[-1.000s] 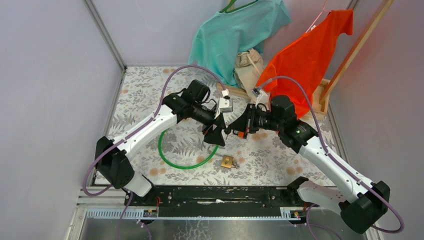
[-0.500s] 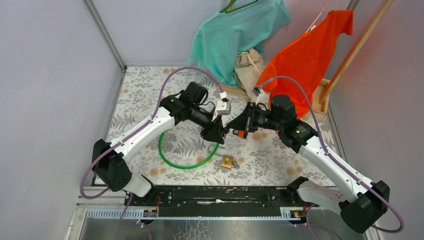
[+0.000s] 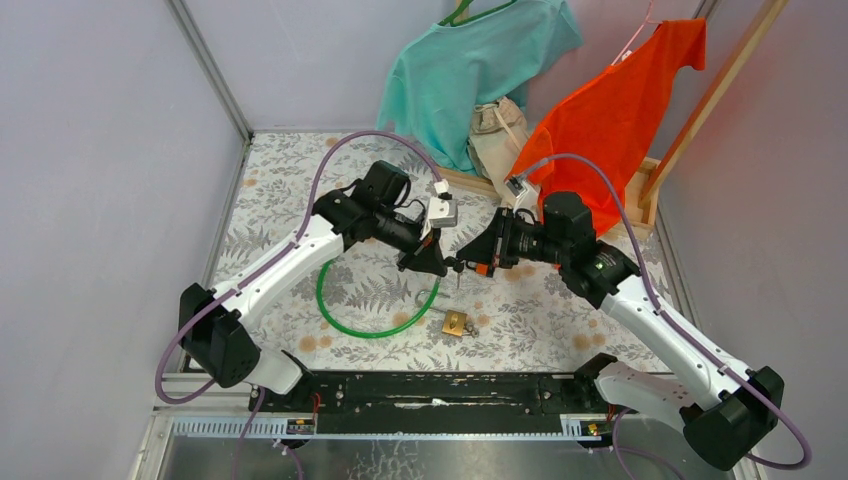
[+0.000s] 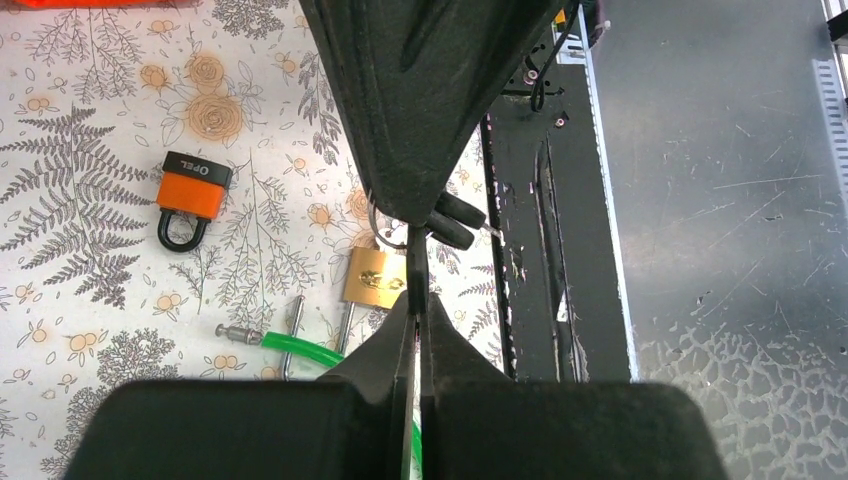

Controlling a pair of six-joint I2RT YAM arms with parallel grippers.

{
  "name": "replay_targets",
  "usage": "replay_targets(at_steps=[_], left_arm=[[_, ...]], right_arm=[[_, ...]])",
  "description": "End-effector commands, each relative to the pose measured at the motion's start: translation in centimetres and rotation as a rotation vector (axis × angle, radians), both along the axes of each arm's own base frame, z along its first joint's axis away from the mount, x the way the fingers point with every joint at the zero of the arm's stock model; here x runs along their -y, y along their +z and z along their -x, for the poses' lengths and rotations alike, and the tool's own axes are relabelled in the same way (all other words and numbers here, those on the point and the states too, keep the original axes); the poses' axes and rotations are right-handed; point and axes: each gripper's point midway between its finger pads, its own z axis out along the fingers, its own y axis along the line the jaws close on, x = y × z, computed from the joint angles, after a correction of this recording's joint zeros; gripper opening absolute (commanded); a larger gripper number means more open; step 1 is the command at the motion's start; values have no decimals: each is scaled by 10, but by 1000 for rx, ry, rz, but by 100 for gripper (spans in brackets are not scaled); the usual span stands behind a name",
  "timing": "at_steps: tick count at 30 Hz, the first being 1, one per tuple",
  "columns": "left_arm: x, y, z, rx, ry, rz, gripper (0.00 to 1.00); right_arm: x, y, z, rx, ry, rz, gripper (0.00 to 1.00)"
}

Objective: Unlock with the key

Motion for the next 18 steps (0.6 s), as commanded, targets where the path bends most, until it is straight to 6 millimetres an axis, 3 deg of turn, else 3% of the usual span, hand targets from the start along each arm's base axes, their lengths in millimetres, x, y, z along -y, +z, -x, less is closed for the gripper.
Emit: replay_targets(at_steps=[1,4,5,8,10,13,18], left_arm=[[0,7,-6,26,25,14,0],[-4,5,-7,34,35,-7,0],[-5,5,-5,31,31,-13,0],[-8,8,3,2,10,-21,0],[-10,10,9,-17,-3,-28,0],[-14,13,17,-39,-23,-35,0],[-17,25,30,-87,-56,-26,0]], right_arm=[[2,24,-1,87,-5,-14,0],[5,23,-1,107,-1,13,1],[5,24,-1,125,11,24,9],[7,33,-2,221,61,68,49],[6,43,-1,308,113,93,60],[-3,57,11,455,262,53,60],[-14,57,22,579,435,4,52]])
